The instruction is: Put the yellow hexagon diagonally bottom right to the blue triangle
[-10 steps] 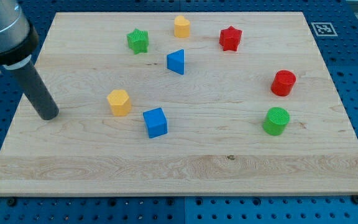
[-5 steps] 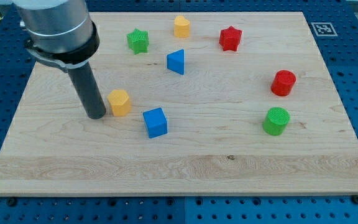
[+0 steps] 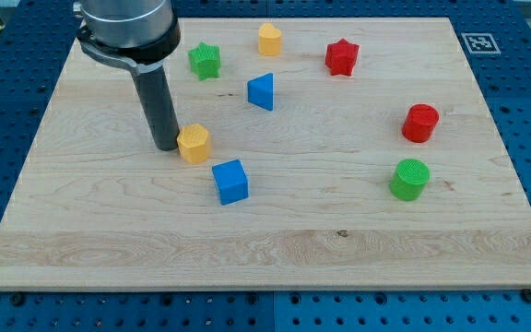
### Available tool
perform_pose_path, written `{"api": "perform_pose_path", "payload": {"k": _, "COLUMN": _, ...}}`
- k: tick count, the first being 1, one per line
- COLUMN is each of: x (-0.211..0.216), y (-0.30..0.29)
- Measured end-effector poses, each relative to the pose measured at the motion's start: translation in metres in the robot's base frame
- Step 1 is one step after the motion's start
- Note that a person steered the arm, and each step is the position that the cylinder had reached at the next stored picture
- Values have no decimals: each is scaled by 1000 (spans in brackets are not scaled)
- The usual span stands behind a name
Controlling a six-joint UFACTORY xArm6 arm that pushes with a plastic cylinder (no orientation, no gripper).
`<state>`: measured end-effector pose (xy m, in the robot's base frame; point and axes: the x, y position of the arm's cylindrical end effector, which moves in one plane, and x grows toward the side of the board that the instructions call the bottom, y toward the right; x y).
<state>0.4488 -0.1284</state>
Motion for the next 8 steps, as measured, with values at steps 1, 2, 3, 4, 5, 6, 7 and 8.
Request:
{"api": "perform_pose_path", "payload": {"k": 1, "x": 6, "y": -9}}
{"api": "perform_pose_path", "payload": {"k": 2, "x": 14, "y": -10}}
{"api": "perform_pose_path", "payload": {"k": 3, "x": 18, "y": -4}}
{"api": "perform_pose_path", "payload": {"k": 4, "x": 18, "y": 17}}
{"api": "perform_pose_path", "payload": {"k": 5, "x": 11, "y": 48}}
{"api": "perform_pose_path", "payload": {"k": 6, "x": 11, "y": 66}}
{"api": "perform_pose_path", "payload": {"k": 7, "x": 11, "y": 76}}
{"api": "perform_pose_path", "payload": {"k": 8, "x": 11, "y": 67}}
